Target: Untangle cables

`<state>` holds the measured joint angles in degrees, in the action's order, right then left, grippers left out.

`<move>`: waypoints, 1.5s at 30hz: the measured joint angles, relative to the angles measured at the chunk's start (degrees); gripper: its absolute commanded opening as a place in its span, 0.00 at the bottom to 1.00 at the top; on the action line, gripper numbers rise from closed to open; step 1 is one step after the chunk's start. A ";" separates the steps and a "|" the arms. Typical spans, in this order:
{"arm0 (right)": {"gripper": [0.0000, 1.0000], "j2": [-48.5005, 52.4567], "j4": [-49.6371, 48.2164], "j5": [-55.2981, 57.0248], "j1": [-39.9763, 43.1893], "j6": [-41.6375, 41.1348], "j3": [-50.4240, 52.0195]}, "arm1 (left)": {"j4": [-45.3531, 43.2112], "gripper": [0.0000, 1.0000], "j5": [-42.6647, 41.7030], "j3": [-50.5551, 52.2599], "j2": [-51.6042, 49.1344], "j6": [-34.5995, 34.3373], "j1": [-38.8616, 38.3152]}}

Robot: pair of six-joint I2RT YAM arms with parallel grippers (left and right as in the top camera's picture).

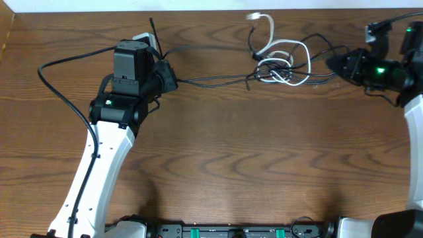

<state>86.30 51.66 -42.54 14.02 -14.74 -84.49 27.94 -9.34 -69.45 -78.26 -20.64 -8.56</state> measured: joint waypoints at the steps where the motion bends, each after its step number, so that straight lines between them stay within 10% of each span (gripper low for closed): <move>1: 0.01 0.00 0.02 -0.74 1.11 0.37 0.04 | 0.39 0.08 -0.74 0.00 0.00 0.13 0.26; 11: 0.09 -0.02 3.89 -6.60 6.97 2.93 0.28 | 1.14 0.08 -5.38 0.00 0.00 1.51 2.03; 18: 0.57 -0.02 8.96 2.29 5.62 6.58 0.28 | 0.68 0.08 -6.01 0.00 0.00 4.22 6.05; 45: 0.68 2.12 -1.49 10.16 -19.23 8.44 0.28 | -15.06 0.08 -29.09 0.00 1.25 0.72 -2.54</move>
<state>88.42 50.17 -32.38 -5.21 -6.31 -84.20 12.88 -38.44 -69.45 -77.01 -19.92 -11.09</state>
